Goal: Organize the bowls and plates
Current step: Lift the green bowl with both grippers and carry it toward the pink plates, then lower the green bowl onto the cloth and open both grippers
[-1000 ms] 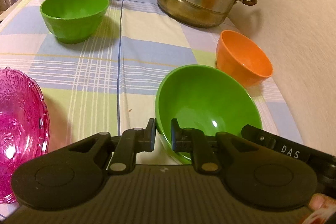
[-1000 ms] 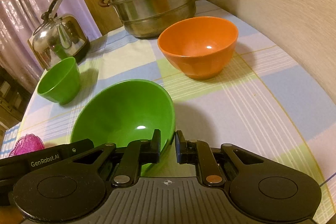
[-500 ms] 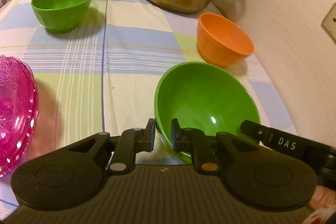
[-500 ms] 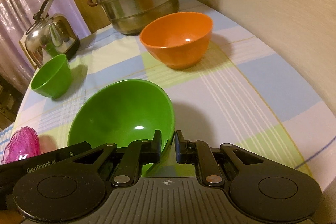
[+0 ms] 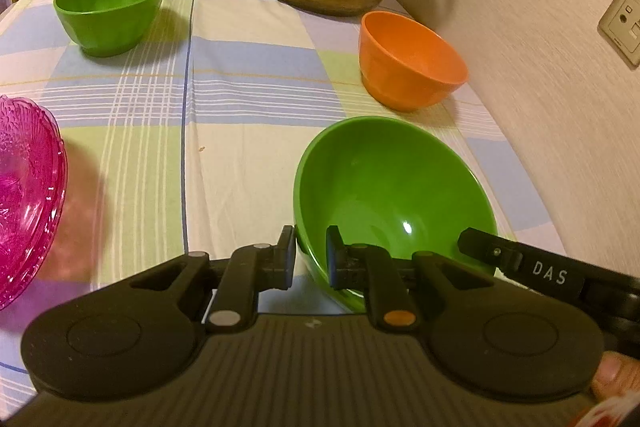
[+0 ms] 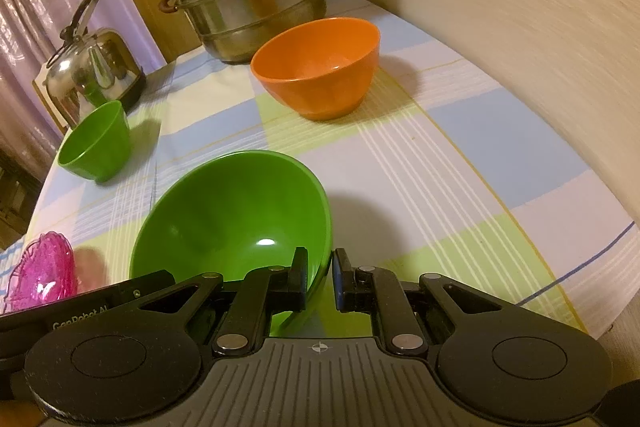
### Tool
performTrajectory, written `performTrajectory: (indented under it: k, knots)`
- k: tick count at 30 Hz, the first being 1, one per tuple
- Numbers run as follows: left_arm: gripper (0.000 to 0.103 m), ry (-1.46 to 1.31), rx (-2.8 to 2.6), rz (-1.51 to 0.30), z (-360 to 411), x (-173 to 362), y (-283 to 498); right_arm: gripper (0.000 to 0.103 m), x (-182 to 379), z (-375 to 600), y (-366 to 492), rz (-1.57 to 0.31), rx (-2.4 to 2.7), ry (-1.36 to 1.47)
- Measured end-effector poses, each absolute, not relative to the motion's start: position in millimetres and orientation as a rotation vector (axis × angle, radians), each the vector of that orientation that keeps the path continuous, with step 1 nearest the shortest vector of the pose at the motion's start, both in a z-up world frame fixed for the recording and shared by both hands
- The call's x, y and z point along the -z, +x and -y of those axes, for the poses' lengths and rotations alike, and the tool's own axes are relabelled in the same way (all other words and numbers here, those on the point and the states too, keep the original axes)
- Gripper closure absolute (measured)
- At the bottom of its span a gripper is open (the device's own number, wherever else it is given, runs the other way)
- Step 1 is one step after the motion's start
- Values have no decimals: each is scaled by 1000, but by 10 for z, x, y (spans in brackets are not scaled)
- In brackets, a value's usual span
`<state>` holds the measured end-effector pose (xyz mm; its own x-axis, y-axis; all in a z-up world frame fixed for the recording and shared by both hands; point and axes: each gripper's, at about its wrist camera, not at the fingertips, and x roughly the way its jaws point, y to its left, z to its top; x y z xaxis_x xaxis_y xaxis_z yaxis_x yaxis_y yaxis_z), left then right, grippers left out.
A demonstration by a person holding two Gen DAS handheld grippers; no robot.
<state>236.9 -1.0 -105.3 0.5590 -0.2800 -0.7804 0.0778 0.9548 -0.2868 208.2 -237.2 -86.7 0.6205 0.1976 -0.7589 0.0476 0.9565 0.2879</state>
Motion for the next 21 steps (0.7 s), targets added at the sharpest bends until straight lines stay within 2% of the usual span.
performTrajectory:
  k: [3, 4, 6, 7, 8, 11, 16, 21]
  knots:
    - [89, -234, 210, -954, -10, 1032, 2364, 90, 845, 2403, 2081, -889, -81, 315]
    - [84, -234, 206, -950, -21, 1017, 2361, 88, 825, 2415, 2081, -881, -78, 318]
    - [81, -237, 201, -939, -56, 972, 2351, 75, 787, 2447, 2072, -866, -75, 326]
    - [81, -237, 199, -933, -74, 944, 2353, 61, 766, 2463, 2061, -859, -73, 333]
    - [81, -235, 202, -926, -91, 915, 2362, 55, 744, 2488, 2052, -848, -72, 345]
    - [78, -250, 207, -899, -159, 789, 2435, 54, 674, 2555, 2071, -832, -72, 371]
    - [61, -222, 235, -873, -154, 569, 2763, 54, 547, 2693, 2230, -816, -69, 404]
    - [57, -161, 283, -879, -24, 445, 3285, 53, 424, 2886, 2570, -811, -66, 407]
